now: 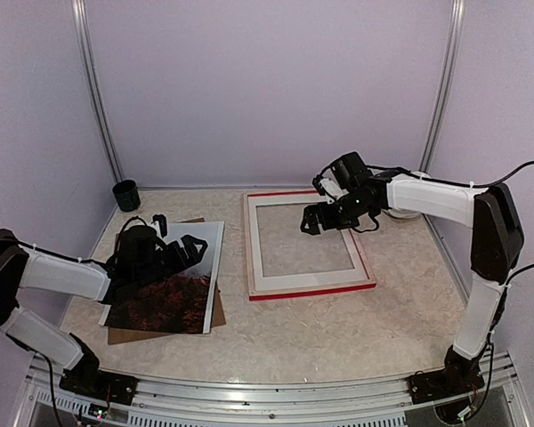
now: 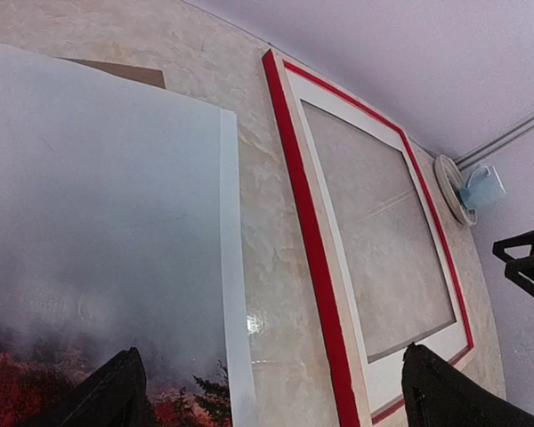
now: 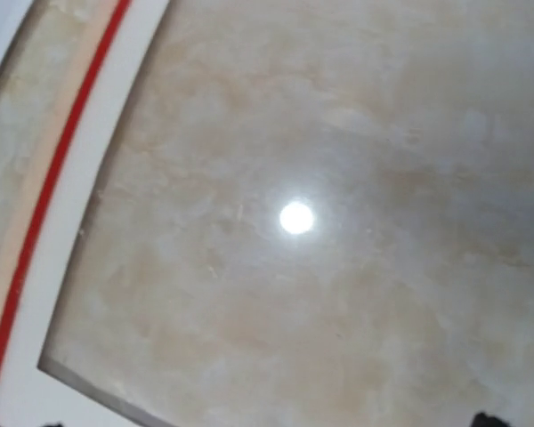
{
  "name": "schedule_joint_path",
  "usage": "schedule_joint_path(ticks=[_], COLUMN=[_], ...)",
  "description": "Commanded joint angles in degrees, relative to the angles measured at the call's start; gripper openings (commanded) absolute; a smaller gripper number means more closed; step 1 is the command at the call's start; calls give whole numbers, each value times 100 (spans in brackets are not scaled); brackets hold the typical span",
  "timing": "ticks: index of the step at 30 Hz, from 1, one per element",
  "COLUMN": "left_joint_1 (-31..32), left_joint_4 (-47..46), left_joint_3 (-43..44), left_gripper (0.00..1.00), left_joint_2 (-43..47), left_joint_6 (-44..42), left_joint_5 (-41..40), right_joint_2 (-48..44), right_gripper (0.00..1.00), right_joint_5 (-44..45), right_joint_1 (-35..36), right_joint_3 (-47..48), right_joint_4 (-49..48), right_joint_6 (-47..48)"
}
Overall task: Put the photo into the frame
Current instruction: Move the frame body to the center of the board.
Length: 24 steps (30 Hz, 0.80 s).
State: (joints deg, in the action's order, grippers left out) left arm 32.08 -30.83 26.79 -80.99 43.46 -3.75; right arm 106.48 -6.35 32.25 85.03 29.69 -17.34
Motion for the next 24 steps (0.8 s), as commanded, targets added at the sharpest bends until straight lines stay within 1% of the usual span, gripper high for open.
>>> schedule_joint_path(ticks=[1,5,7,11,13,17,19,22,24], left_joint_1=[-43,-39,-43,-50,-115,-156,-183,-184,-184], left_joint_4=[763,1570,2073,3325,3887,4544,4656,4412,4322], left_joint_3=[340,720,1124,2209,2734,3480,3613,3331,3057], left_gripper=[99,99,99,99,99,99,99,99,99], left_joint_2=[251,549,641,464,300,72,40,157,286], left_joint_6=[73,205,140,-252,-356,-632,-636,-535,-352], left_joint_5=[-584,-1266,-1562,-2132,-2141,-2090,-1963,-1856,-1795], right_joint_2=[-67,-289,-339,-435,-523,-618,-712,-1030,-1281], right_gripper=[99,99,99,99,99,99,99,99,99], right_joint_5=[218,585,747,221,-50,-340,-556,-786,-624], right_joint_1=[-4,-13,-53,-126,-127,-131,-131,-42,170], right_joint_3=[-76,-262,-309,-377,-441,-260,-319,-891,-1265], right_joint_4=[-330,-461,-425,-315,-372,-190,-252,-1066,-1624], right_joint_6=[-184,-272,-345,-535,-559,-555,-552,-546,-499])
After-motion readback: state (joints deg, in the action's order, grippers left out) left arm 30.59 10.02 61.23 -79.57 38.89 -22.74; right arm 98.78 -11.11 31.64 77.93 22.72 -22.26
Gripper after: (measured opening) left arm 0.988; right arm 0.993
